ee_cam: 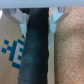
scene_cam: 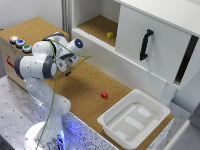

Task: Go open the drawer

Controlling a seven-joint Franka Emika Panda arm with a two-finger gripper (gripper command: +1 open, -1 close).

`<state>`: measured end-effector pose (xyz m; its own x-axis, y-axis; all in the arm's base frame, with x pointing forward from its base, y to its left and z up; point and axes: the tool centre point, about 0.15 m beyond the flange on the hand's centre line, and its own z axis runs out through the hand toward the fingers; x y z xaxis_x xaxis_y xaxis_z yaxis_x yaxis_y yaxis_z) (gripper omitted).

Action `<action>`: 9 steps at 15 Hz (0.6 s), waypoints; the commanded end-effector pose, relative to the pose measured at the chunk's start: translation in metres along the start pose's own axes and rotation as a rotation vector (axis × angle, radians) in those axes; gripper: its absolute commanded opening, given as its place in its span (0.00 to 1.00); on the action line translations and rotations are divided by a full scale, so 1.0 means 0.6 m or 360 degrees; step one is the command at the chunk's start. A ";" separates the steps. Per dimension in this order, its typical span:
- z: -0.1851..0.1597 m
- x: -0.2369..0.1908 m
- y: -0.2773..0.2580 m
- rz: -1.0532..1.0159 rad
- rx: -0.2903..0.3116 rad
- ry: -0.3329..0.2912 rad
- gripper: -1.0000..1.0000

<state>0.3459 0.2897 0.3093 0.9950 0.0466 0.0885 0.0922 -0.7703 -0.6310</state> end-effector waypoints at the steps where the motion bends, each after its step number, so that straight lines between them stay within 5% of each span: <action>1: 0.003 0.024 0.083 0.0016 0.0042 -0.0008 0.00; 9: -0.013 0.016 0.121 0.0067 0.0060 0.0035 0.00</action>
<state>0.3473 0.2676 0.3087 0.9967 0.0104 0.0811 0.0602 -0.7647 -0.6416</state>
